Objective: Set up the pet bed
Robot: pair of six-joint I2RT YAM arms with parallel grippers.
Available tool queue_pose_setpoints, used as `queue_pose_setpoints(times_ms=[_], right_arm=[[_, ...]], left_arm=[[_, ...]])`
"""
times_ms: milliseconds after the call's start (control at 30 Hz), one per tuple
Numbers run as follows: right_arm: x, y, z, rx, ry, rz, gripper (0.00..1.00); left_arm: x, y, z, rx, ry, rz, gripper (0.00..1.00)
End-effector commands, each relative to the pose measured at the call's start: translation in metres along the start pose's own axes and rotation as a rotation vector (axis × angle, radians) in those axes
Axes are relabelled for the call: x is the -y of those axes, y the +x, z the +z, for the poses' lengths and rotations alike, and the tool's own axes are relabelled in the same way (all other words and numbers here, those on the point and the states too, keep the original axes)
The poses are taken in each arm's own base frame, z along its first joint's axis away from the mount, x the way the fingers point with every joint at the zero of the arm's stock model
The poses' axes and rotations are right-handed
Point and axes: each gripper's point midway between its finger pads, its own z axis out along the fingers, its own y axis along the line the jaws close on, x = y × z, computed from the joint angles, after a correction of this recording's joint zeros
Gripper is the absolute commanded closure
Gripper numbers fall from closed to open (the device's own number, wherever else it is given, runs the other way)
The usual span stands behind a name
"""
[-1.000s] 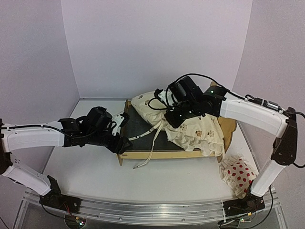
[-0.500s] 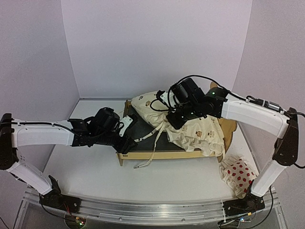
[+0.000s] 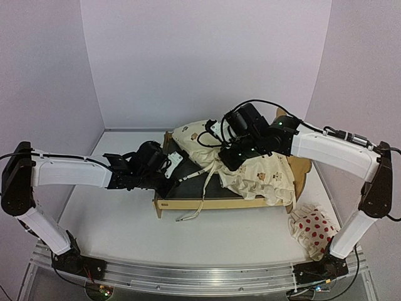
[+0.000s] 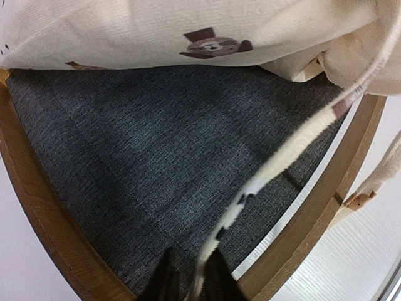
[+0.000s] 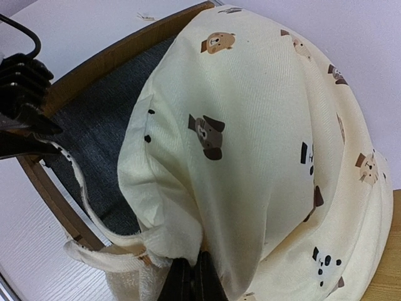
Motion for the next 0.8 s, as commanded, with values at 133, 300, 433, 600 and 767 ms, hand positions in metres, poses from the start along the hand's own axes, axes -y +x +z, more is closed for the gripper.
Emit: queue_pose_setpoints(times_ms=[133, 300, 433, 600, 767], right_arm=[[0.023, -0.006, -0.020, 0.038, 0.049, 0.042, 1.00], [0.025, -0.008, -0.023, 0.050, 0.050, 0.058, 1.00], [0.023, -0.009, -0.022, 0.052, 0.038, 0.066, 1.00], [0.019, -0.008, -0.020, 0.050, 0.020, 0.070, 1.00], [0.019, -0.009, -0.019, 0.050, 0.021, 0.073, 1.00]], left_arm=[[0.010, -0.039, -0.008, 0.084, 0.040, -0.002, 1.00], [0.028, -0.074, -0.021, 0.181, 0.125, -0.077, 1.00], [0.034, -0.090, -0.024, 0.242, 0.153, -0.154, 1.00], [0.035, -0.097, -0.015, 0.293, 0.159, -0.207, 1.00], [0.039, -0.113, -0.014, 0.381, 0.189, -0.232, 1.00]])
